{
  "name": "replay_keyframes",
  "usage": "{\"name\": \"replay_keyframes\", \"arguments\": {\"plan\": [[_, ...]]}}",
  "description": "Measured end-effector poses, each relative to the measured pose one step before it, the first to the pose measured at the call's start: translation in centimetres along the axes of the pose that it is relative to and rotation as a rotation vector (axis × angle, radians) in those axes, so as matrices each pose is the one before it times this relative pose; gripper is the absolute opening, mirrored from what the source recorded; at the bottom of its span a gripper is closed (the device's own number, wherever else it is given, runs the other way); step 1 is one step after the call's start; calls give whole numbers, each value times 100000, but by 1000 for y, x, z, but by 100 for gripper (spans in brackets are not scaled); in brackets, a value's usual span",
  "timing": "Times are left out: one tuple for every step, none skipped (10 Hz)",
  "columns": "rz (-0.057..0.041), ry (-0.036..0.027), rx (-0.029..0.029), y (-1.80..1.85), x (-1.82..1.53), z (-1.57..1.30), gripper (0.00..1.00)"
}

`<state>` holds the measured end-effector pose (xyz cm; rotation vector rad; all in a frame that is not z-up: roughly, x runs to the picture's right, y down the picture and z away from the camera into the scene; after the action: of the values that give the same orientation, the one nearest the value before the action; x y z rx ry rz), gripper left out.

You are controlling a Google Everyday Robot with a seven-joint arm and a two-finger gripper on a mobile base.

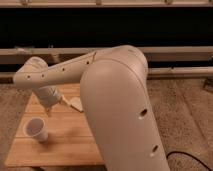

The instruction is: Pick up the ceramic cup

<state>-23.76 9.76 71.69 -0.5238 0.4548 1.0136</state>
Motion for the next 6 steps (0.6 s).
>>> {"name": "replay_keyframes", "arguments": {"plan": [[-3092, -1103, 214, 467, -172, -322, 65], [-4491, -865, -392, 1513, -185, -416, 65], [-5025, -853, -365, 1854, -262, -457, 65], [-5972, -587, -792, 1943, -700, -320, 65], [-4768, -139, -541, 1246, -709, -16, 65], [-3602, -50, -843, 1015, -421, 75, 65]]}}
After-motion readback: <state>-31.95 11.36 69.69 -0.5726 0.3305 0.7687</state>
